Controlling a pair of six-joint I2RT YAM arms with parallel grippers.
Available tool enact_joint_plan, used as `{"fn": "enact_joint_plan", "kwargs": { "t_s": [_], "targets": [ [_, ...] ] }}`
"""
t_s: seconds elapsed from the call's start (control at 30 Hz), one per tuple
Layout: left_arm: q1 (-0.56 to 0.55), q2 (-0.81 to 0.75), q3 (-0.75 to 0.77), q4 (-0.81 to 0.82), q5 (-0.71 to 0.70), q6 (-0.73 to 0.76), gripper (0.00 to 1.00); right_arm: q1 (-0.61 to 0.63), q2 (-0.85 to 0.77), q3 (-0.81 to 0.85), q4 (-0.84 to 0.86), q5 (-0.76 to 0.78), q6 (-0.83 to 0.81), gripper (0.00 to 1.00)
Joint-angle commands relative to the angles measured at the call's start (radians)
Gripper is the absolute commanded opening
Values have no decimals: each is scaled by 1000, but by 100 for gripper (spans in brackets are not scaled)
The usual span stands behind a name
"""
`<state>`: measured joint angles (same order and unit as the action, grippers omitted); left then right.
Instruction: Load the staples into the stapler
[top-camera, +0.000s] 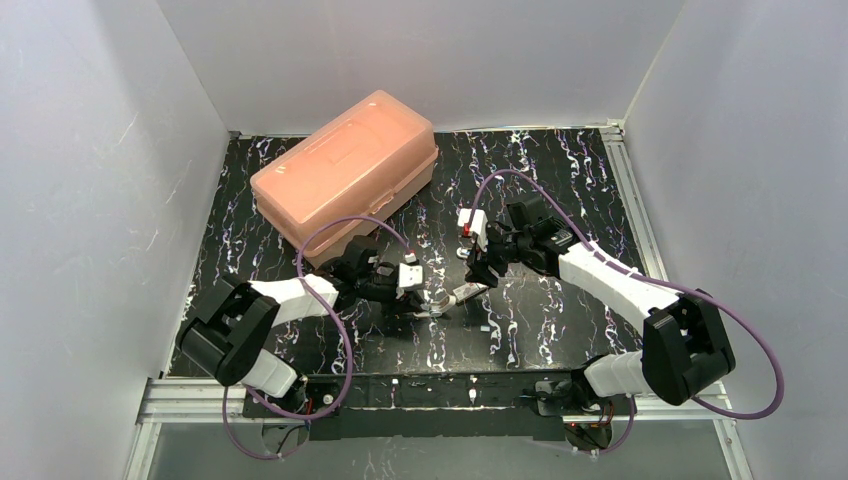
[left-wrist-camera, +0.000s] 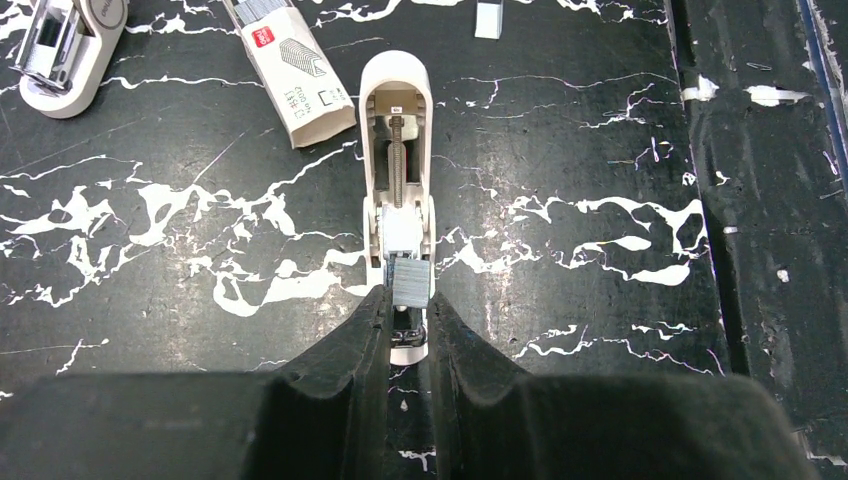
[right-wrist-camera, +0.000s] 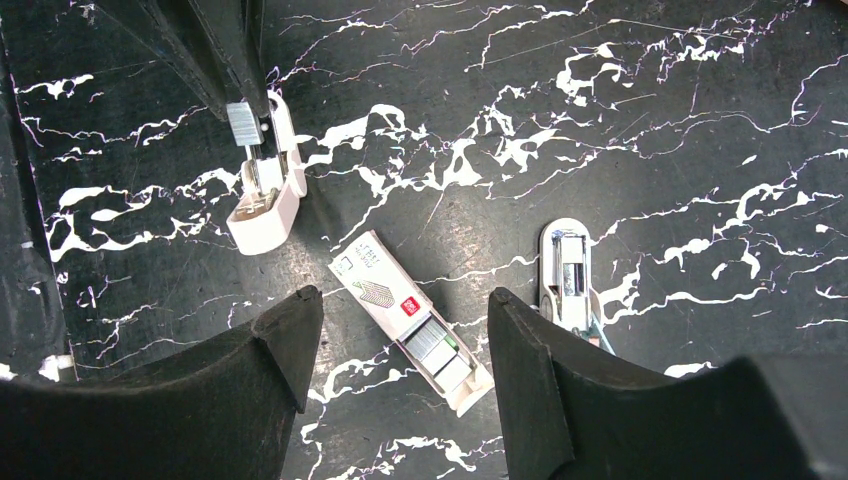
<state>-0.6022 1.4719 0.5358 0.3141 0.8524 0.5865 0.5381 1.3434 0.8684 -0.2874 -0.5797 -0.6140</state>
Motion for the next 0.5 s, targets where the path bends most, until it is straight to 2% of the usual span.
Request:
{"fn": "enact_joint_plan", "kwargs": {
  "t_s": [0.0,0.47],
  "targets": [
    [-10,10,19,0,-2,-1,0,-4,-8,-9,25,-23,-11,69],
    [-11,22,28,13,-7,-20,0,-3,-1,-11,27,-20,-14,68]
  ]
}}
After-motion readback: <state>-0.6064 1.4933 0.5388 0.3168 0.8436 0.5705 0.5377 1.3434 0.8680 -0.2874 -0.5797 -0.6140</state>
